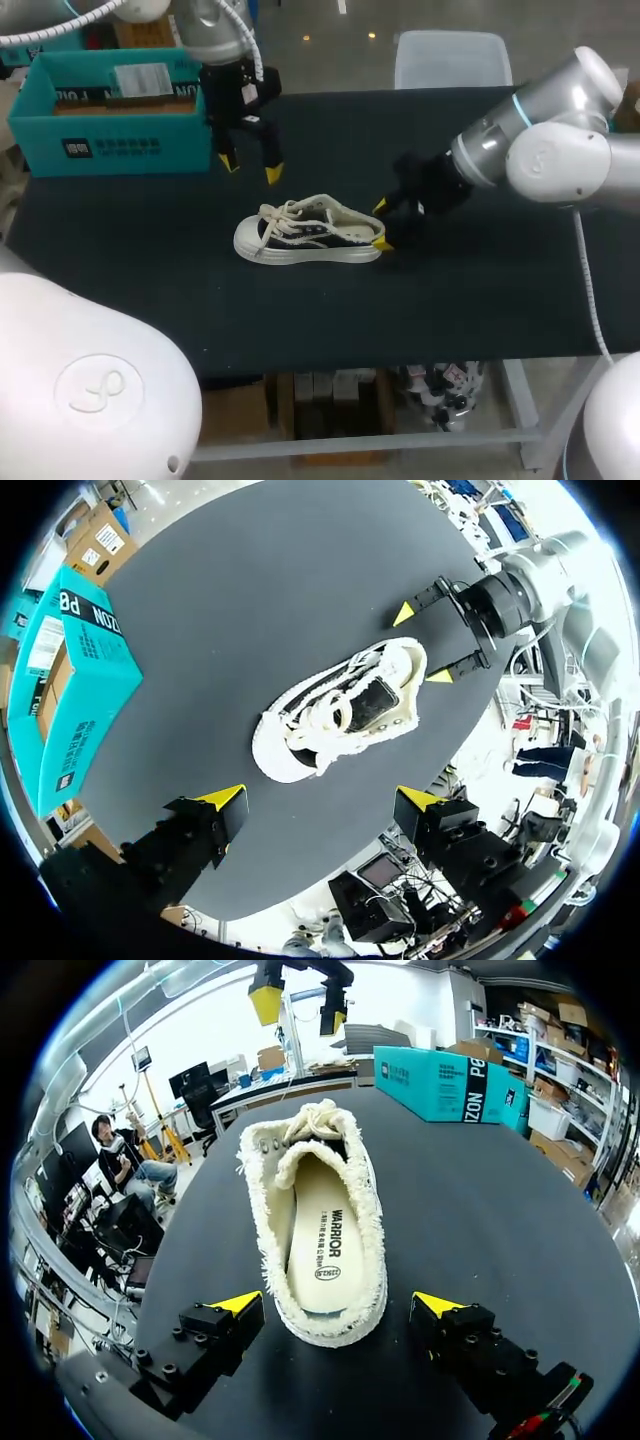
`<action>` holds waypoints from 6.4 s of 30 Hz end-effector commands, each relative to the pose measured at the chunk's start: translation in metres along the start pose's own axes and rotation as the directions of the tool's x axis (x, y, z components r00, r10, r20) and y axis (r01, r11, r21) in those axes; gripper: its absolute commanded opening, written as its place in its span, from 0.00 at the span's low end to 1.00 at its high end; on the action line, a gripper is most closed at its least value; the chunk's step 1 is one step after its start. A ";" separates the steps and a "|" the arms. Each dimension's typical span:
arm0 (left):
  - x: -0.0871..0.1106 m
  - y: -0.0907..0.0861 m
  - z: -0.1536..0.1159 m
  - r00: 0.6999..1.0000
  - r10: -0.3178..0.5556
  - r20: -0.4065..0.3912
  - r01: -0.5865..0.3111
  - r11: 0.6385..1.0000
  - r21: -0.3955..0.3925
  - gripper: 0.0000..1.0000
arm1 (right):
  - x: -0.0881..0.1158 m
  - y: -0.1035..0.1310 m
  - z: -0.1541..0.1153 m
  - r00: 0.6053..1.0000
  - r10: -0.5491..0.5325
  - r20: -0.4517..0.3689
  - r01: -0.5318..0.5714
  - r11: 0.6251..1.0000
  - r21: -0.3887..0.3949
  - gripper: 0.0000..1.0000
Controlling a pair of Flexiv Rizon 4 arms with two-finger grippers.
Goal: Open the shoe tongue, take the insole out of the shoe, put the insole back into the shoe, and pack the shoe into the shoebox
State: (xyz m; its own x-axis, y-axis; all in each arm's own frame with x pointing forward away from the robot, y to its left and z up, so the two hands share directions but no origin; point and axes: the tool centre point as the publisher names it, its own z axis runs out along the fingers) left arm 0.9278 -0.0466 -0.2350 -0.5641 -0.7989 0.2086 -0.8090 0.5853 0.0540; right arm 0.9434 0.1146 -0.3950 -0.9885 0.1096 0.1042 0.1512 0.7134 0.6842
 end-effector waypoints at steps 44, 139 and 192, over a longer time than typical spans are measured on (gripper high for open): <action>0.010 -0.022 0.024 0.975 -0.218 0.041 0.215 0.974 0.067 1.00 | 0.002 -0.011 0.041 0.997 0.077 -0.027 -0.080 0.992 -0.095 0.00; 0.064 -0.045 0.102 0.849 -0.473 0.235 0.447 0.881 0.156 0.00 | 0.002 -0.015 0.041 0.996 0.081 -0.037 -0.085 0.988 -0.129 0.00; 0.044 -0.056 0.003 0.931 0.349 -0.109 -0.342 0.937 0.078 0.00 | 0.002 -0.015 0.041 0.996 0.081 -0.037 -0.085 0.988 -0.129 0.00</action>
State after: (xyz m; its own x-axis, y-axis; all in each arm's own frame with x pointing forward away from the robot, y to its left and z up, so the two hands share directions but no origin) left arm 0.9433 -0.1048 -0.2401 -0.7086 -0.6023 0.3675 -0.6985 0.6725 -0.2447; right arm 0.9379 0.1360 -0.4276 -0.9723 0.1434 0.1844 0.2336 0.6080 0.7588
